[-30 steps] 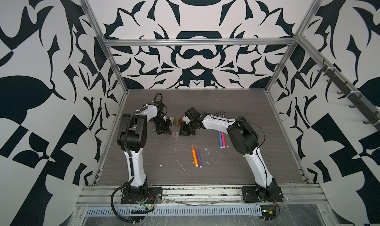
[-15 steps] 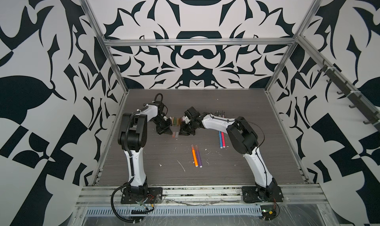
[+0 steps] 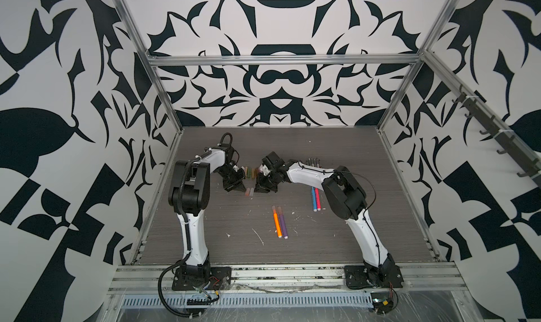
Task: Open the pen caps
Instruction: 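Move the right gripper over the capped orange and purple markers, then lower the right gripper and grasp the purple marker body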
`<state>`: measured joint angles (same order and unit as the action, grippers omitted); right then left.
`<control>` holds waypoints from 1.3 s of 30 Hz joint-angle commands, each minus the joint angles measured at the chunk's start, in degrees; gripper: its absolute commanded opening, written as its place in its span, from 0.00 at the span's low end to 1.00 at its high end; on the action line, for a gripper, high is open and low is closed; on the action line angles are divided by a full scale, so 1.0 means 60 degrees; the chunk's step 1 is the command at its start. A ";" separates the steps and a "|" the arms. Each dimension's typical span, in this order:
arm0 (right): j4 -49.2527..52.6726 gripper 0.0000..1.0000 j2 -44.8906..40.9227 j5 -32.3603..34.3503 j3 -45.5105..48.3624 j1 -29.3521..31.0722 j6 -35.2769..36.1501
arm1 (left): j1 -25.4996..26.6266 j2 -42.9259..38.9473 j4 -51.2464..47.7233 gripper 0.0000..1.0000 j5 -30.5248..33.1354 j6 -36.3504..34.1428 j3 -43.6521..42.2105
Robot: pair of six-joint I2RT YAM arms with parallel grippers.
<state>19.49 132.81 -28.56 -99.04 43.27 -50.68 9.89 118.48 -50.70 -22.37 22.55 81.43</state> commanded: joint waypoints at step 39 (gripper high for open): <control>0.3554 0.23 -0.5418 0.2049 0.3953 0.0289 0.3407 | 0.0150 0.0262 -0.0237 0.00 0.0400 -0.0037 -0.0225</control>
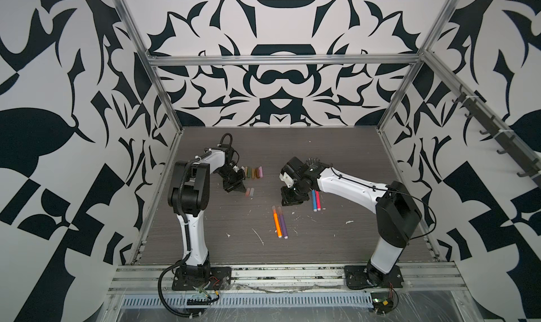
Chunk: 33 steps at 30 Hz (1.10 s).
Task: Open the pen caps
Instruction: 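Lower the right gripper and grasp the purple marker body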
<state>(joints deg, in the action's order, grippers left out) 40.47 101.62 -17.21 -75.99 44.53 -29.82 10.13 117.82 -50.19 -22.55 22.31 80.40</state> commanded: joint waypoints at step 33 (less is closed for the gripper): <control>0.0828 0.31 -0.0161 0.2012 0.0653 0.1691 -0.0592 | -0.0297 -0.3287 0.1404 0.00 0.0532 0.1307 -0.0599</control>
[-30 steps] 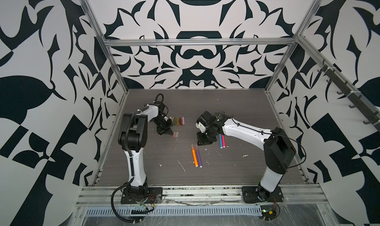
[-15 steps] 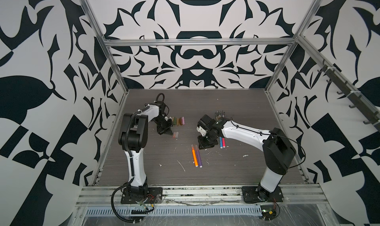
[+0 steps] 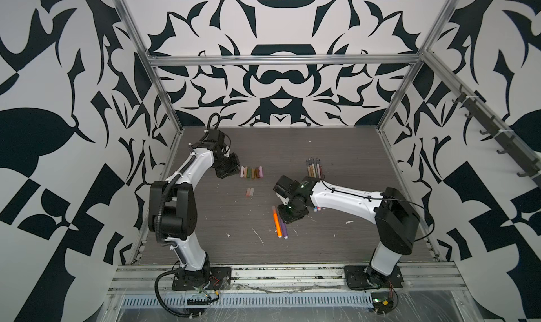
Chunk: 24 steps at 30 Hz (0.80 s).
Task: Open the pen caps
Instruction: 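Lower the right gripper and grasp the purple marker body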
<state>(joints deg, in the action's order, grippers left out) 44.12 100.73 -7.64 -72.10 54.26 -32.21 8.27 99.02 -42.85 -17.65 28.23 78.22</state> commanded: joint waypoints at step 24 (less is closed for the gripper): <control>0.0015 0.31 0.1218 -0.0152 -0.0172 0.0243 -0.0548 | 0.0261 -0.0202 -0.0193 0.04 -0.0911 0.0620 -0.0040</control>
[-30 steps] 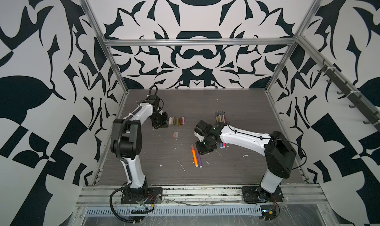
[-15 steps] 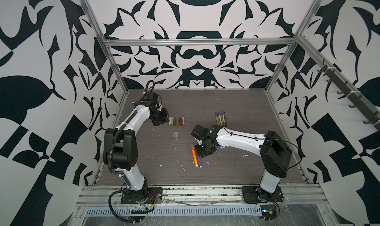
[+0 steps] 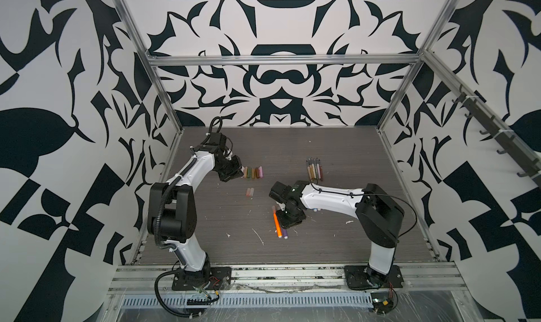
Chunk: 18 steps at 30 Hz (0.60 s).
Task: Open the pen caps
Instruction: 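Lower the right gripper and grasp the purple marker body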
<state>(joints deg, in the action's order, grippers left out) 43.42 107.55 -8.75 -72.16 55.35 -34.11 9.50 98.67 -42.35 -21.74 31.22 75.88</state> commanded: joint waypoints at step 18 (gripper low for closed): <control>0.0073 0.00 -0.0937 -0.0344 0.0198 -0.1464 0.0828 | 0.1889 0.0665 0.0567 0.28 -0.2296 0.1637 0.0591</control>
<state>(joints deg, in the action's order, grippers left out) 43.88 107.20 -8.86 -71.26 49.65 -33.04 19.42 100.66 -40.27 -31.27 37.76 78.39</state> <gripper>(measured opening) 0.138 0.270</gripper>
